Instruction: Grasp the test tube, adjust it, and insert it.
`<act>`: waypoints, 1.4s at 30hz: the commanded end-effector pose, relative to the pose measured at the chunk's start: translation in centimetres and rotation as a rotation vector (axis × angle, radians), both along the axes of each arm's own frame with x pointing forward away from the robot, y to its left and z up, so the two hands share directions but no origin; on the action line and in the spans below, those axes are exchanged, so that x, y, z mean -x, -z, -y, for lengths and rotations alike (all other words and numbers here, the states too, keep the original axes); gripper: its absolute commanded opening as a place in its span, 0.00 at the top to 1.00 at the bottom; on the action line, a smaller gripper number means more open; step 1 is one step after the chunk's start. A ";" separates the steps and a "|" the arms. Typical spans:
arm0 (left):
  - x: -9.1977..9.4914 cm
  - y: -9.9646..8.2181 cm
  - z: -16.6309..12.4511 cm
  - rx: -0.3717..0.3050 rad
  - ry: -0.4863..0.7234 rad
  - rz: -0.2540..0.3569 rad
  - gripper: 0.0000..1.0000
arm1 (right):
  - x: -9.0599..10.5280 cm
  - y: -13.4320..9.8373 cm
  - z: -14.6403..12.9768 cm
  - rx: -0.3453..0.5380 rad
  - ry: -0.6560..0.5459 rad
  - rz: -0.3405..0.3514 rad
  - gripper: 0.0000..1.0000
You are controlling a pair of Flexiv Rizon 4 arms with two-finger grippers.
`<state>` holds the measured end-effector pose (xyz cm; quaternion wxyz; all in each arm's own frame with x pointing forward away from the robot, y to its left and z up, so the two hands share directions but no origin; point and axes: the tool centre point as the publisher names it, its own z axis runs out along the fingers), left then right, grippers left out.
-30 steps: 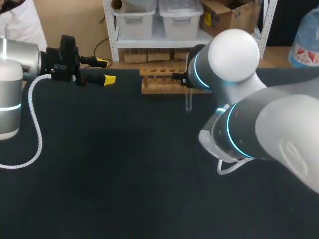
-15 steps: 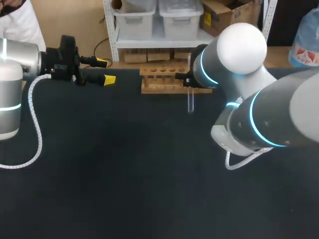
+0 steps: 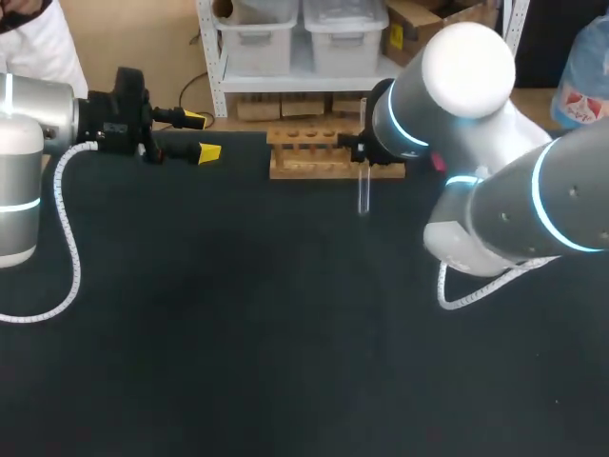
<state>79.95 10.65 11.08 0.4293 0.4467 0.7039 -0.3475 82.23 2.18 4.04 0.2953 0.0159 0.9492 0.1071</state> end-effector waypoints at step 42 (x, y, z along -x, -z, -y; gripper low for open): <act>0.1 0.1 0.0 0.004 -0.003 0.006 0.00 | 3.7 -7.3 3.3 0.062 0.136 0.643 1.00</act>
